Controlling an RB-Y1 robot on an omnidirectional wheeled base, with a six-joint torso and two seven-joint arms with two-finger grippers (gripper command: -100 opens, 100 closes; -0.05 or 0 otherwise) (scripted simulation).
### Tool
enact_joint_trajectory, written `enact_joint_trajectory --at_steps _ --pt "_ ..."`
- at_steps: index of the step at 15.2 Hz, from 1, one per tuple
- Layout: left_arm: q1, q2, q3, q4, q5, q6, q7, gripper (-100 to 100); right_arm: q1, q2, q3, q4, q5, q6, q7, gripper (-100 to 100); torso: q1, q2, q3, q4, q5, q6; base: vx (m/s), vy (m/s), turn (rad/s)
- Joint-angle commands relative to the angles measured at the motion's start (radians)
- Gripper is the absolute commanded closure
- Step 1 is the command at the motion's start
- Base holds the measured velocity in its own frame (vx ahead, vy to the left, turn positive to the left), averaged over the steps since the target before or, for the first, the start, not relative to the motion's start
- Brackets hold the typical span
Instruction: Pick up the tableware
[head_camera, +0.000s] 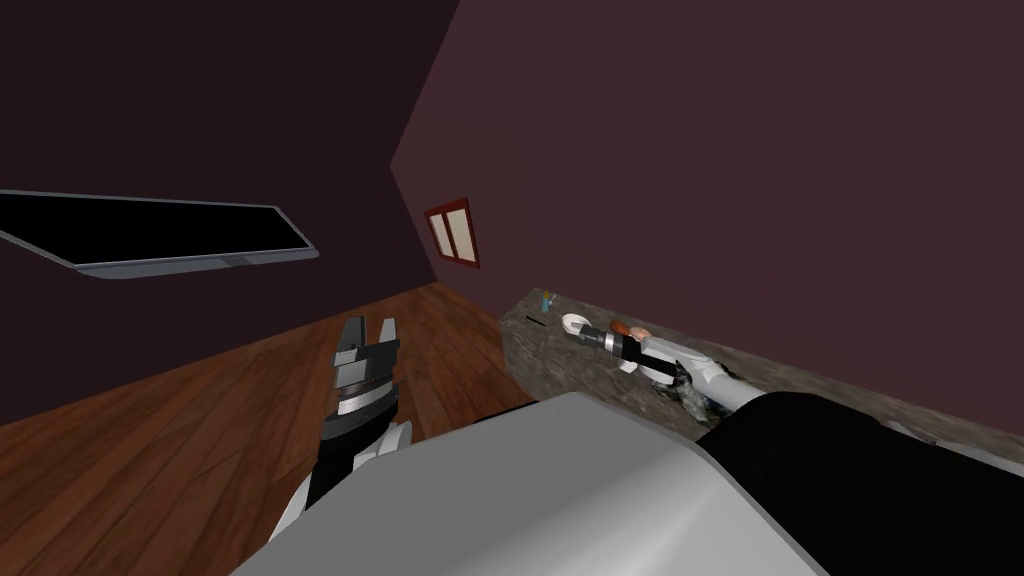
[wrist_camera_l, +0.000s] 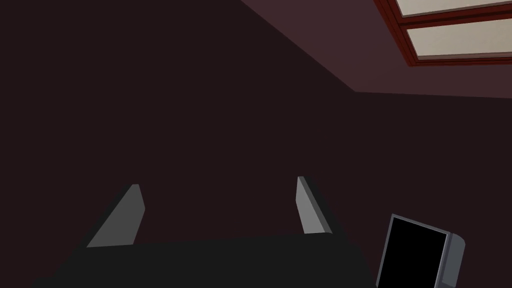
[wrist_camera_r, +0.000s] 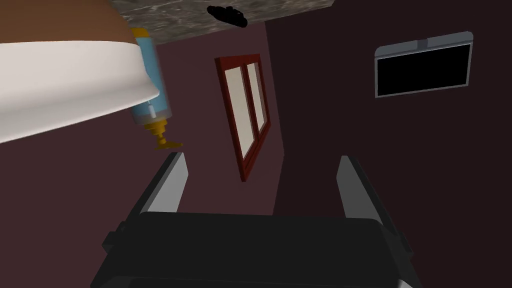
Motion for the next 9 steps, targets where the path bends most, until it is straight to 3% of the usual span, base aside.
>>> enact_joint_trajectory --at_steps 1,4,9 --pt "0.0 0.0 0.0 0.0 0.0 0.0 0.0 0 0.01 -0.028 0.0 0.004 0.007 0.0 0.002 -100 0.0 0.0 0.0 0.0 0.0 0.0 0.016 0.016 0.059" --pt "0.0 0.0 0.0 0.0 0.0 0.0 0.0 0 0.015 -0.107 0.026 0.071 0.05 -0.012 0.006 -100 0.0 0.0 0.0 0.0 0.0 0.0 0.025 0.027 0.125" --pt "0.0 0.0 0.0 0.0 0.0 0.0 0.0 0 0.024 -0.219 0.055 0.134 0.092 -0.025 0.01 -100 0.002 0.0 0.0 0.0 0.0 0.0 0.027 0.044 0.129"
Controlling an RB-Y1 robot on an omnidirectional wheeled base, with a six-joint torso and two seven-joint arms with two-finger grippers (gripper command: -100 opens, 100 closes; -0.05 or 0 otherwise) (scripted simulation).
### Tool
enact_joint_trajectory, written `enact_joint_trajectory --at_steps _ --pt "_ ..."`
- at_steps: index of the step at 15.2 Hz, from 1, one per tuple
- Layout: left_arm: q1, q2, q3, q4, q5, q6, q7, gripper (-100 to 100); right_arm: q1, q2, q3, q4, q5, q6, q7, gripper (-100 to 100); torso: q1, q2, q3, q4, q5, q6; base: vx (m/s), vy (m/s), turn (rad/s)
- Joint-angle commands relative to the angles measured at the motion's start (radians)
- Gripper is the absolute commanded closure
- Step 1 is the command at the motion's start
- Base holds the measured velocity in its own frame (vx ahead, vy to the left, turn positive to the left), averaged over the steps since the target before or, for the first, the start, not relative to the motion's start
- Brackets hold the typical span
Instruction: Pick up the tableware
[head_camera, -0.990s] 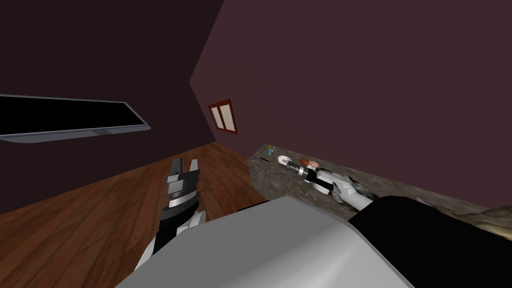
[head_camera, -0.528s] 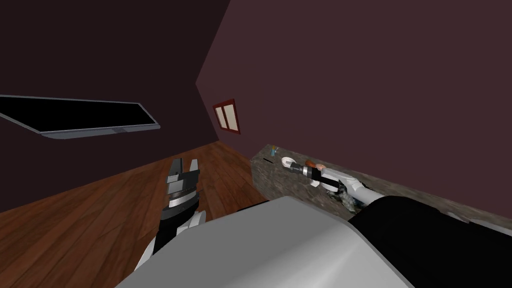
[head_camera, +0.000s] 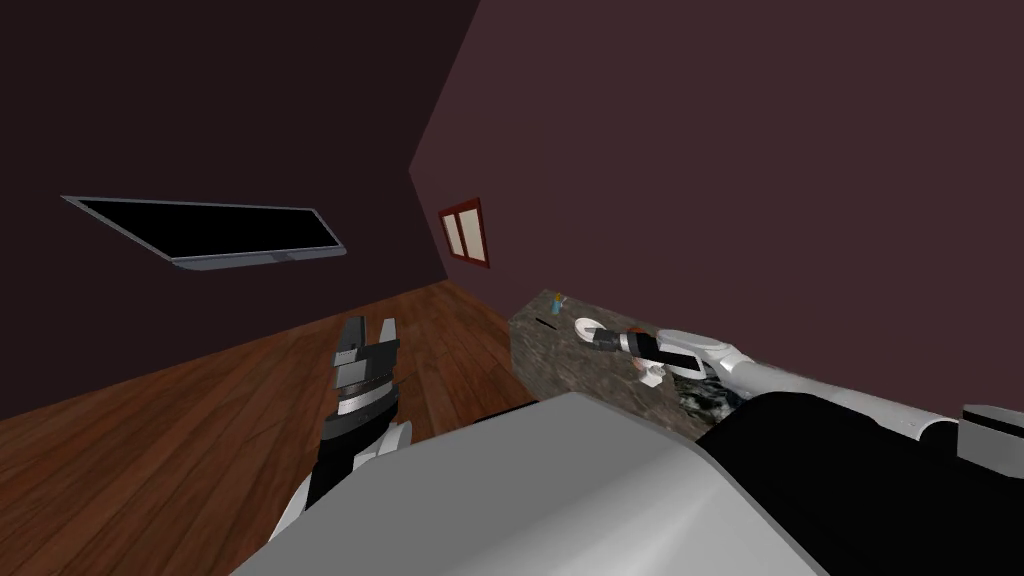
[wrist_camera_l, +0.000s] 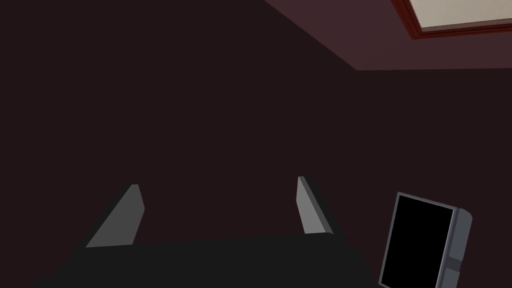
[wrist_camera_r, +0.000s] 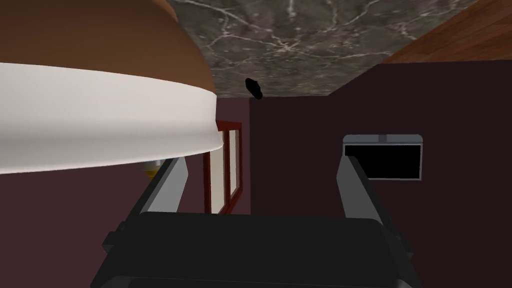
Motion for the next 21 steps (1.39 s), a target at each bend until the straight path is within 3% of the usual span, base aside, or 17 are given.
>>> enact_joint_trajectory --at_steps 1,7,10,12,21 --pt "0.0 0.0 0.0 0.0 0.0 0.0 0.0 0 0.004 -0.05 0.023 0.043 0.03 -0.01 0.002 -100 0.0 0.0 0.0 0.0 0.0 0.0 0.024 0.06 0.133" --pt "0.0 0.0 0.0 0.0 0.0 0.0 0.0 0 0.021 -0.179 0.07 0.124 0.089 -0.03 0.006 -100 0.001 0.001 0.0 0.0 0.0 0.0 0.023 0.059 0.121" --pt "0.0 0.0 0.0 0.0 0.0 0.0 0.0 0 0.026 -0.213 0.085 0.148 0.107 -0.036 0.007 -100 0.002 0.001 0.0 0.0 0.0 0.0 0.021 0.069 0.098" --pt "0.0 0.0 0.0 0.0 0.0 0.0 0.0 0 0.038 -0.267 0.115 0.19 0.14 -0.048 0.009 -100 0.002 0.001 0.001 0.0 0.001 0.0 0.022 0.08 0.136" --pt "0.0 0.0 0.0 0.0 0.0 0.0 0.0 0 0.072 -0.391 0.193 0.284 0.22 -0.08 0.011 -100 0.005 0.002 0.001 0.0 0.001 0.0 0.015 0.085 0.114"
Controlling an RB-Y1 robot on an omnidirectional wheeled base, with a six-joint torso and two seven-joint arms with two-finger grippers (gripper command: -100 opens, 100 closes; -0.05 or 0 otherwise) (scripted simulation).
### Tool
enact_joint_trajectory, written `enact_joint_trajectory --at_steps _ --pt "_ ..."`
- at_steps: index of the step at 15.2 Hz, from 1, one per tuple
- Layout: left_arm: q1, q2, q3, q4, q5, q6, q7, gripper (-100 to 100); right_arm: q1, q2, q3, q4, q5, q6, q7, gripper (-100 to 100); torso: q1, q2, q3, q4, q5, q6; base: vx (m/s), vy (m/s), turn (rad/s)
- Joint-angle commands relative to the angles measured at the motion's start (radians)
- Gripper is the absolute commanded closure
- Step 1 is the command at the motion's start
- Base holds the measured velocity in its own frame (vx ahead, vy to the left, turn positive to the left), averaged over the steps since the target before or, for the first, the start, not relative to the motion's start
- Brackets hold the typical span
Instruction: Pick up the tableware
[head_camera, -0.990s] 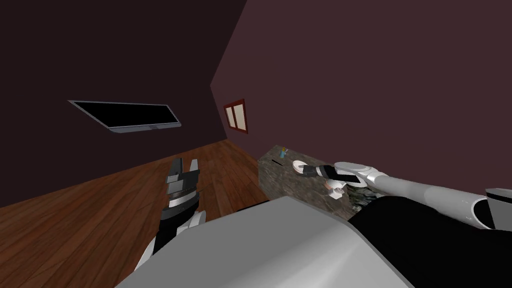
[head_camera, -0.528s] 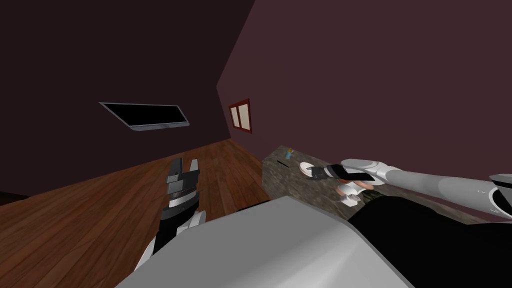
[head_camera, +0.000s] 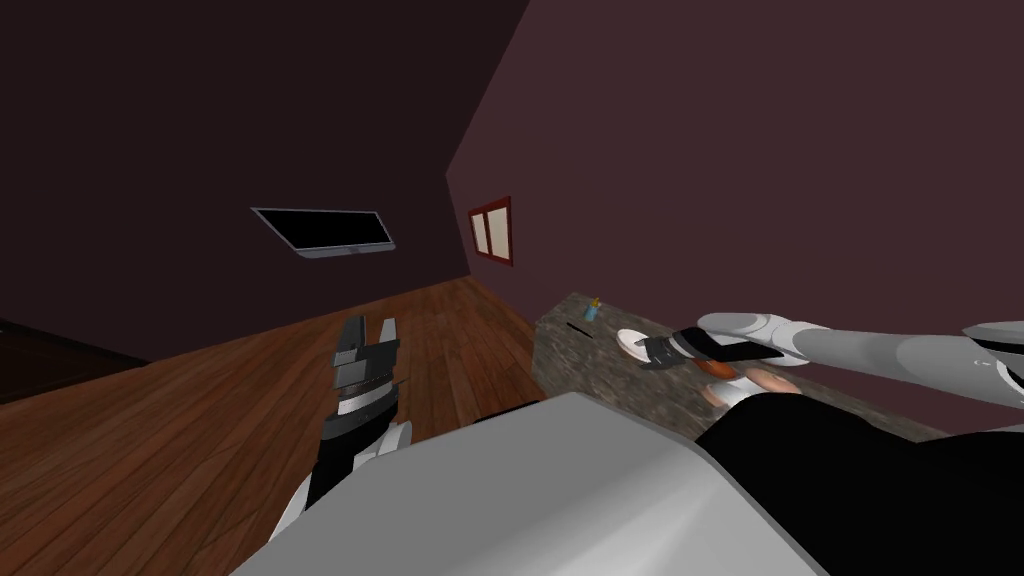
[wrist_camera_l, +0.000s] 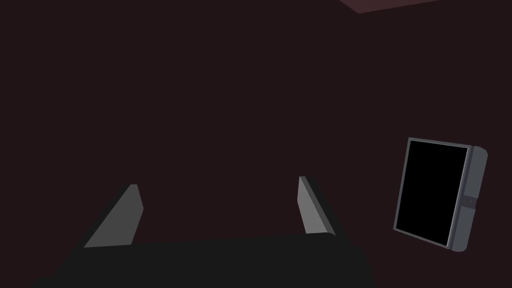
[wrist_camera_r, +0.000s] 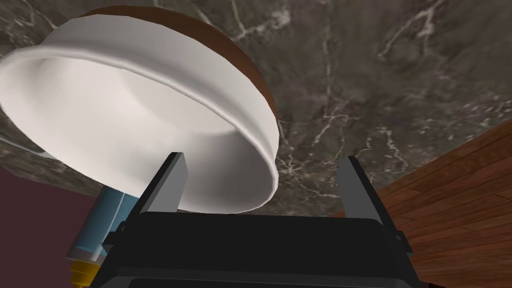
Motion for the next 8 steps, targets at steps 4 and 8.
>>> enact_joint_trajectory --at_steps 4,8 --pt "0.0 0.0 0.0 0.0 0.0 0.0 0.0 0 0.001 0.045 0.016 0.016 0.013 0.019 0.017 -100 -0.007 0.0 0.0 0.0 -0.002 0.0 0.021 0.007 0.067" --pt "0.0 0.0 0.0 0.0 0.0 0.0 0.0 0 0.003 0.06 0.02 0.02 0.014 0.027 0.024 100 -0.01 0.0 0.0 0.0 -0.003 0.0 0.019 -0.024 0.047"
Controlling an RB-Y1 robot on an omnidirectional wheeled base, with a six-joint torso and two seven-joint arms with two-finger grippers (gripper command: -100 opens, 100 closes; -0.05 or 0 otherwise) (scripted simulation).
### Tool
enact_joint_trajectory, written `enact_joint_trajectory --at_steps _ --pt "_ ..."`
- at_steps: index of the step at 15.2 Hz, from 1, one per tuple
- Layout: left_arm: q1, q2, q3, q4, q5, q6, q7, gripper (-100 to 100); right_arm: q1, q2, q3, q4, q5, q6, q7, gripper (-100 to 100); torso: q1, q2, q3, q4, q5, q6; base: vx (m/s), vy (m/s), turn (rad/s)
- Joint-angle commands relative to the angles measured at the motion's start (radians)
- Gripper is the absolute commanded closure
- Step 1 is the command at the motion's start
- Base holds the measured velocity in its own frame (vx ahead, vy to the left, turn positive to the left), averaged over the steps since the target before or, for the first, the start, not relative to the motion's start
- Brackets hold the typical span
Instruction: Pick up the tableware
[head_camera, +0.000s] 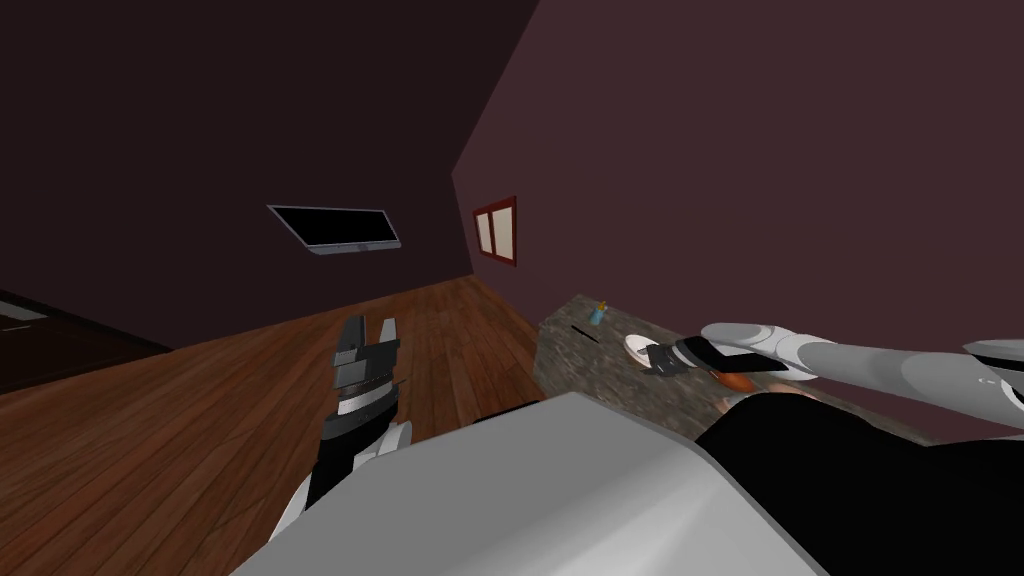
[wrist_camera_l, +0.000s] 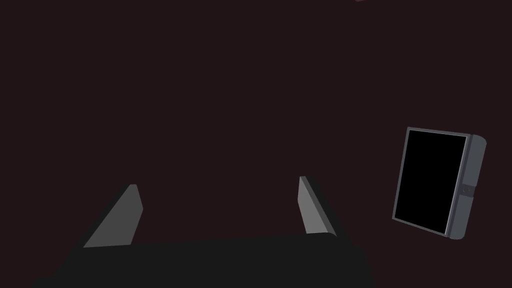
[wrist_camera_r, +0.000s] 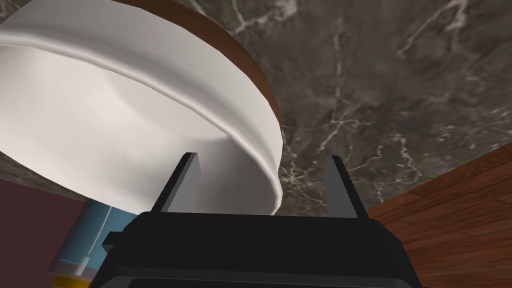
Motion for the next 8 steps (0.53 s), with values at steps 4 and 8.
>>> enact_joint_trajectory --at_steps 4,8 --pt "0.0 0.0 0.0 0.0 0.0 0.0 0.0 0 0.003 0.0 0.003 0.002 0.0 -0.001 -0.003 100 -0.001 0.002 0.002 0.002 -0.001 -0.002 -0.001 0.0 -0.008" --pt "0.0 0.0 0.0 0.0 0.0 0.0 0.0 0 -0.007 -0.035 -0.007 -0.008 -0.003 -0.016 -0.015 100 0.001 0.005 0.004 0.003 0.0 -0.002 -0.024 0.024 -0.093"
